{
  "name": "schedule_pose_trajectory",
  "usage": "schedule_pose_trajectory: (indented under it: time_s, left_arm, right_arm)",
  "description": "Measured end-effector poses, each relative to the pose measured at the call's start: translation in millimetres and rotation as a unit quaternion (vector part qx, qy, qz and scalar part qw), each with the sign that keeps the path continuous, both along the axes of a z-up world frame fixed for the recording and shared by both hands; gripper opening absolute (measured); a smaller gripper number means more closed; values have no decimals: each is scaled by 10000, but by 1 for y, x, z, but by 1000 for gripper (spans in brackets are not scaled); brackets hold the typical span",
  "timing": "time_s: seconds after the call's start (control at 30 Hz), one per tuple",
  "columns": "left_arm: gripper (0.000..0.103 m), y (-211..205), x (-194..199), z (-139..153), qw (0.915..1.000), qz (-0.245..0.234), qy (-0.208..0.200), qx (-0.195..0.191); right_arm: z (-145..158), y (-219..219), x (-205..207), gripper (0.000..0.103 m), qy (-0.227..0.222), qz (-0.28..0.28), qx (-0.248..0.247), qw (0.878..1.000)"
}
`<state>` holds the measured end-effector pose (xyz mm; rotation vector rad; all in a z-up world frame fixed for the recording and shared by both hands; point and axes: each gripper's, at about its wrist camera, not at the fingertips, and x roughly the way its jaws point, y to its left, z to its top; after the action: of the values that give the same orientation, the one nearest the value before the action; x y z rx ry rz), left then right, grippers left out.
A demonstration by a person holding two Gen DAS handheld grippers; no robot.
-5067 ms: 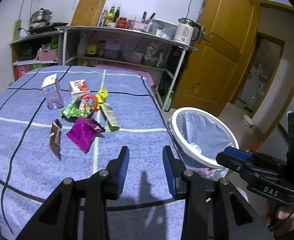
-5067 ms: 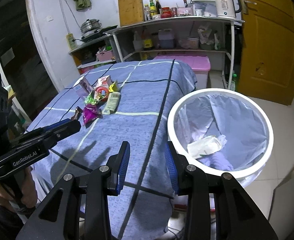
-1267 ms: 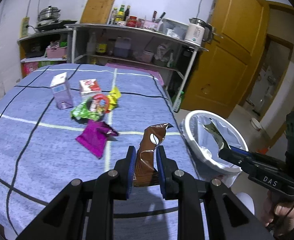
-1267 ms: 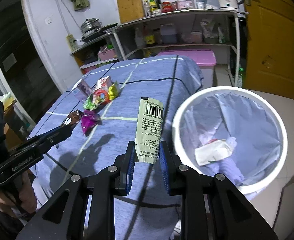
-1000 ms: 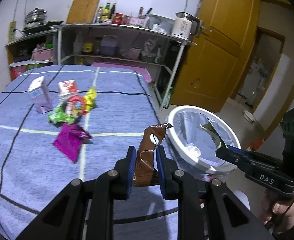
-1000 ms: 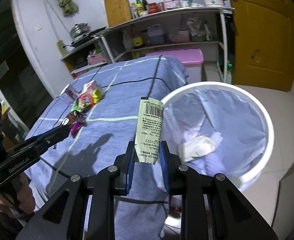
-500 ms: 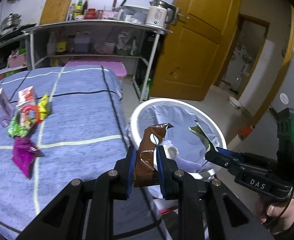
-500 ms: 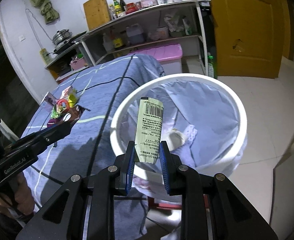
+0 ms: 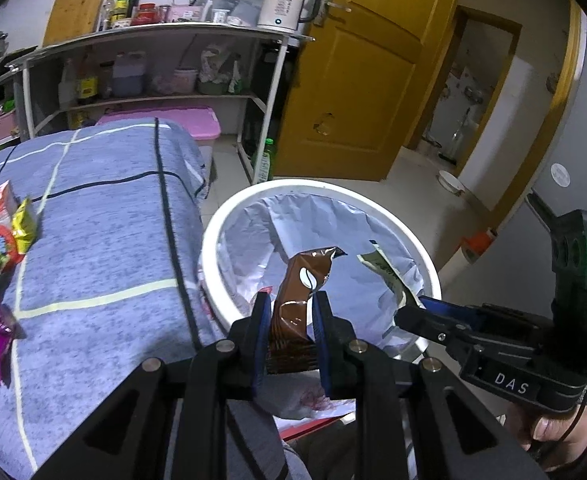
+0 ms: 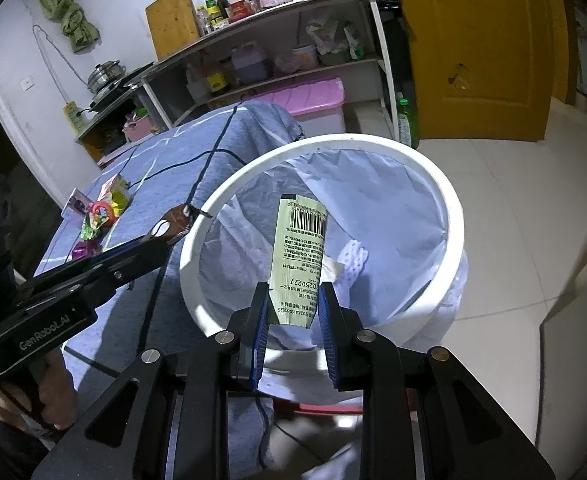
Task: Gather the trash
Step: 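Open the left gripper over the bin while the right gripper opens, dropping both items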
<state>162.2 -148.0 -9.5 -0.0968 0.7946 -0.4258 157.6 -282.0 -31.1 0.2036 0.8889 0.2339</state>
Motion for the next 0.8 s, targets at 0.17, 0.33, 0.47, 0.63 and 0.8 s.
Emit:
schedule_pose_trajectory:
  time_s: [0.17, 0.33, 0.47, 0.63, 0.8]
  left_arm:
    - [23, -6, 5, -2, 10000, -59, 40, -23]
    - [23, -6, 7, -4, 9999, -49, 86, -28]
    - [37, -4, 9, -4, 9999, -34, 85, -57]
    - [38, 0, 4, 0, 10000, -6, -1, -98]
    - [38, 9, -3, 4, 9999, 70, -42, -138]
  right_arm:
    - [-2, -2, 4, 26, 36, -26, 16, 10000]
    - [-2, -3, 4, 26, 41, -48, 21, 10000]
    - [-3, -4, 4, 28, 39, -61, 31, 10000]
    - [1, -3, 2, 28, -18, -49, 26, 10000]
    - [6, 2, -3, 28, -100, 18, 50, 9999]
